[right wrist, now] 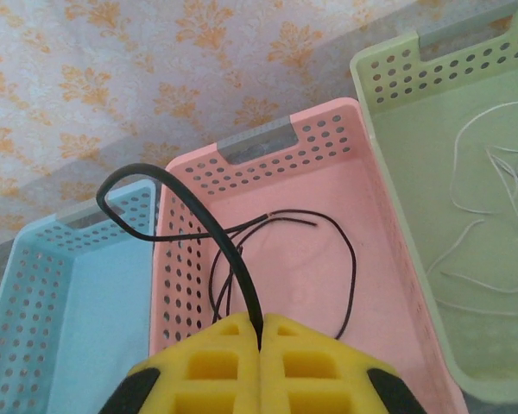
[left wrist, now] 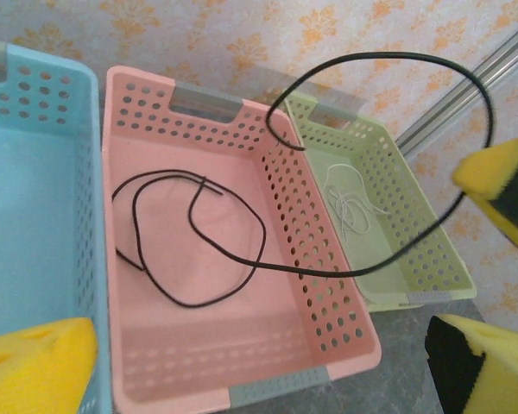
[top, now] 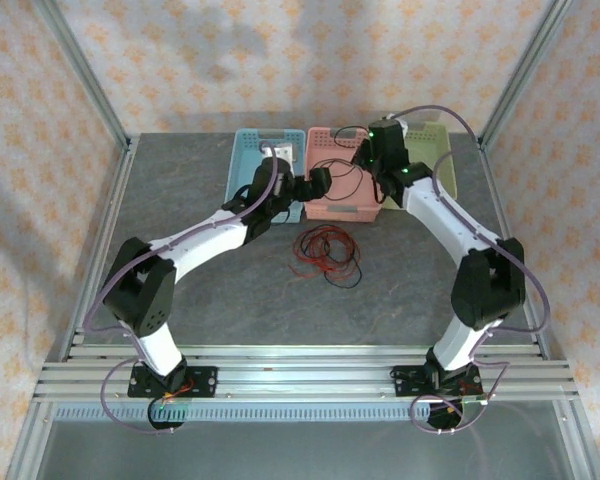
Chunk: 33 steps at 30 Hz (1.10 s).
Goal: Untangle the cables
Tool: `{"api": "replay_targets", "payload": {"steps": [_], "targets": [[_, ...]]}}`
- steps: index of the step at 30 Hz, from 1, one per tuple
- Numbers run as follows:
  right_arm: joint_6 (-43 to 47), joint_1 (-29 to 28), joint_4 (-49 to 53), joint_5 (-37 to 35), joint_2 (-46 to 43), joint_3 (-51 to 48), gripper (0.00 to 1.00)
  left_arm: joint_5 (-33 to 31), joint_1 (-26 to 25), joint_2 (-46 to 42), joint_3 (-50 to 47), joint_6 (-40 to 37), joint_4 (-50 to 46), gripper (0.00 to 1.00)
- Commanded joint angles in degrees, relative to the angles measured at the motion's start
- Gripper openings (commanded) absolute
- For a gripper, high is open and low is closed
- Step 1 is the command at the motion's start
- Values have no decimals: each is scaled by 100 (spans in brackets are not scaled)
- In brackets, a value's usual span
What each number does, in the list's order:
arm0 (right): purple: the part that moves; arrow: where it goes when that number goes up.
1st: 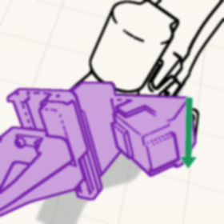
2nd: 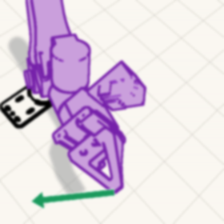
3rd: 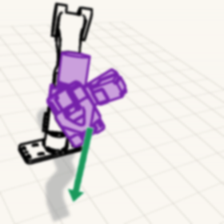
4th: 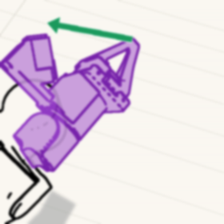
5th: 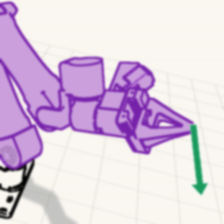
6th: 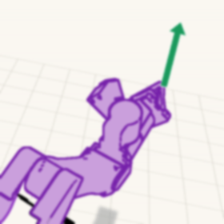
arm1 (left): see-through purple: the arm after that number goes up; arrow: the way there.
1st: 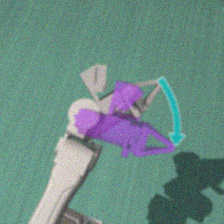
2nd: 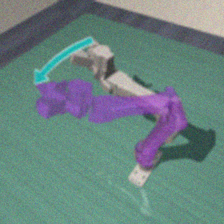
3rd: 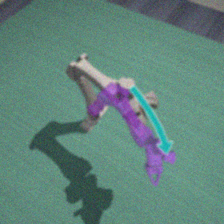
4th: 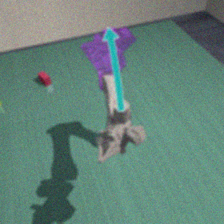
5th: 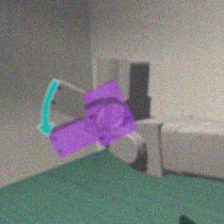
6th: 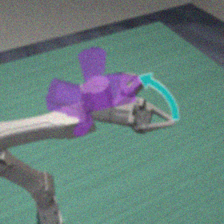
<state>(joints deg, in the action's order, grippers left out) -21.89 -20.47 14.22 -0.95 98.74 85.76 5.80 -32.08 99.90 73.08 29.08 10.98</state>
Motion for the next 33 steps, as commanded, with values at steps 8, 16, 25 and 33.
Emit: {"api": "replay_targets", "payload": {"steps": [8, 16, 25, 33], "targets": [[9, 157, 286, 458, 1282, 1391, 0, 105, 105, 619, 818, -122, -296, 99], [129, 175, 728, 288, 2090, 2121, 0, 114, 112, 875, 1087, -195, -632, 99], [140, 183, 956, 434, 2597, 2191, 6, 104, 107, 785, 804, -281, -568, 99], [210, 182, 969, 376, 2405, 2113, 43, -29, 111, 638, 757, -433, -676, 99]]}}
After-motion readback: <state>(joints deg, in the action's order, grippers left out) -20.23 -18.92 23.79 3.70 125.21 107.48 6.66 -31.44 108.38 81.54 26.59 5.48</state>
